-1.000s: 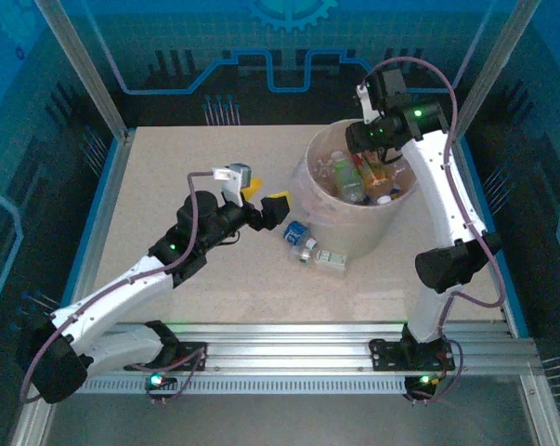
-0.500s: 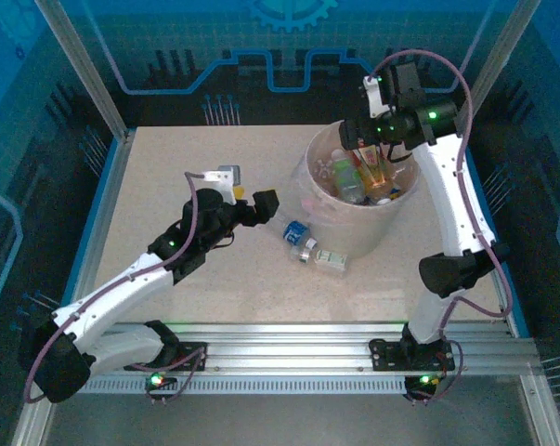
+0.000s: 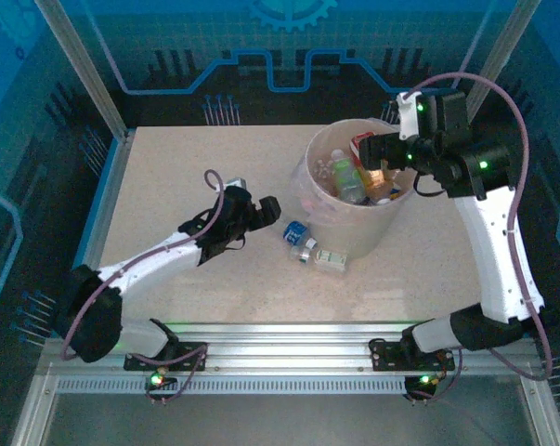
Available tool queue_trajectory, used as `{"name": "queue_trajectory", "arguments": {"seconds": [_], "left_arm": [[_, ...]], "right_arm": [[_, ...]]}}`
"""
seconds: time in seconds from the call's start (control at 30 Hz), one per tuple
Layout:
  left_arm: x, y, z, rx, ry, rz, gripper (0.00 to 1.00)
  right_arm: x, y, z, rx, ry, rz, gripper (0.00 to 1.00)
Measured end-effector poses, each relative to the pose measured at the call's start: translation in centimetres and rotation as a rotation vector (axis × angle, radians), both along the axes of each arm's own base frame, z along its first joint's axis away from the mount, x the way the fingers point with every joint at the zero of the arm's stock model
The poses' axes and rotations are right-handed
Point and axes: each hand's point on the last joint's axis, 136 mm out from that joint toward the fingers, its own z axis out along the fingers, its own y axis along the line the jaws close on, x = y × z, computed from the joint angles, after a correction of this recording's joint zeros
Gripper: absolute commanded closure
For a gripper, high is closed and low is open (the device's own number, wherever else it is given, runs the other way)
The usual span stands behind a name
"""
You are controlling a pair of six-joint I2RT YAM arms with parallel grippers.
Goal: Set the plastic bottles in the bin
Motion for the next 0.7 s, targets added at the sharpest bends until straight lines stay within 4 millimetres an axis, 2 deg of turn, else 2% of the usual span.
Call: {"name": "queue_trajectory", "arguments": {"seconds": [0.27, 0.47, 0.7], "left_arm": [[0.7, -1.9, -5.0, -0.052, 0.153, 0.017, 0.01], [1.2, -3.0, -7.2, -0.108, 0.219, 0.047, 0.03], [1.6, -4.0, -9.5, -0.174, 0.282, 0.085, 0.10]], "right_arm": [[-1.9, -0.3, -0.6, 0.028, -0.016, -0.005, 0.00], [-2.6, -0.5, -0.5, 0.047, -0.037, -0.006, 0.00], [-2.4, -0.4, -0.9, 0.049, -0.035, -0.008, 0.00]]}}
